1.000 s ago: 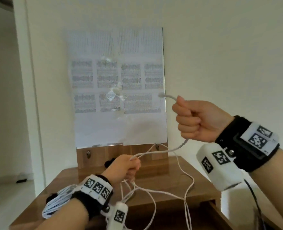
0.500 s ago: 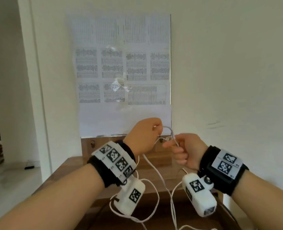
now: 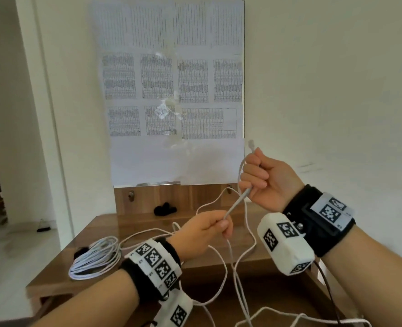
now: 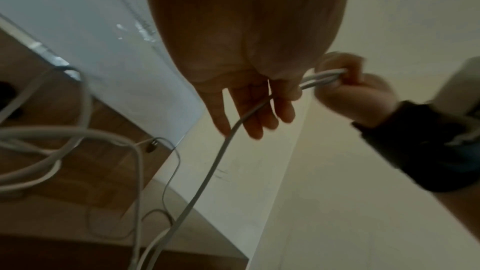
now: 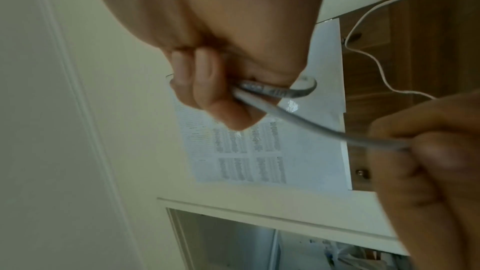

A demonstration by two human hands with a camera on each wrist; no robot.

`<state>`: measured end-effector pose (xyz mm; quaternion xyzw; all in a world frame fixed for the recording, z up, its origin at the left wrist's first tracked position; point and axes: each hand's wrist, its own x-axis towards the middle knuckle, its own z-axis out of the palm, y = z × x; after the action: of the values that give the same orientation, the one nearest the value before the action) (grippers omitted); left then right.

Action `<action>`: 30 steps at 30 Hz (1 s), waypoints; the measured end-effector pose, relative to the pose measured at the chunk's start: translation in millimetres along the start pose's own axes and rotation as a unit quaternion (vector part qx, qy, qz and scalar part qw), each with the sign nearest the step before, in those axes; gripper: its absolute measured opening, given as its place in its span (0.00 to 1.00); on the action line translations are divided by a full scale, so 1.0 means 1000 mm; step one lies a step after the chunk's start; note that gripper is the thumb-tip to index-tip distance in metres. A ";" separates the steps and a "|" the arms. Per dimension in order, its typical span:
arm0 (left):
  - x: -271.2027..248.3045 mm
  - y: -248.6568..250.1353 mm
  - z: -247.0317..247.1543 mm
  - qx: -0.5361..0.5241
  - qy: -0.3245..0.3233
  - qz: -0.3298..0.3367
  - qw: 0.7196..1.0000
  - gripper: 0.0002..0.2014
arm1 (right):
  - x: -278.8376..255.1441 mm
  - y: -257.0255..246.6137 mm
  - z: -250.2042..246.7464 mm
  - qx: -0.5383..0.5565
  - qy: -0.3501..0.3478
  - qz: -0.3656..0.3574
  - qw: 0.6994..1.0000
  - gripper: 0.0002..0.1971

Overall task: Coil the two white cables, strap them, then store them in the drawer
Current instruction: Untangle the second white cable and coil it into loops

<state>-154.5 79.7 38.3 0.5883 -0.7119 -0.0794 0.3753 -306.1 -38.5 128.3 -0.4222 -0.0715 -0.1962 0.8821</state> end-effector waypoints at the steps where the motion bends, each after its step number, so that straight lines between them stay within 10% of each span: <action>1: 0.001 -0.007 0.003 0.005 -0.012 -0.016 1.000 0.13 | -0.002 -0.002 0.000 0.010 -0.048 0.024 0.999 0.23; 9: 0.001 -0.027 0.013 -0.172 -0.097 -0.129 0.972 0.17 | -0.041 -0.039 0.018 -0.062 -0.218 0.095 0.969 0.18; 14: 0.031 -0.021 -0.007 -0.156 0.022 -0.204 0.966 0.19 | -0.054 -0.035 0.006 -0.208 -0.227 0.193 0.932 0.19; 17: 0.050 -0.013 -0.022 -0.142 0.075 -0.229 0.960 0.14 | -0.056 -0.019 -0.008 -0.357 -0.161 0.248 0.886 0.19; 22: 0.065 0.029 -0.036 -0.060 0.149 -0.179 0.971 0.11 | -0.053 0.013 -0.031 -0.624 0.126 0.264 0.725 0.22; 26: 0.058 0.053 -0.017 0.038 0.166 -0.108 0.979 0.05 | -0.036 0.031 -0.059 -0.433 0.254 0.158 0.850 0.20; 30: 0.040 0.050 0.007 0.042 0.137 -0.055 0.988 0.09 | -0.029 0.028 -0.055 -0.129 0.191 0.081 0.970 0.17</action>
<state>-199.2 56.2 79.1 0.6469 -0.6232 0.0112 0.4393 -322.7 -57.0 64.5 -0.4918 0.1589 -0.2092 0.8301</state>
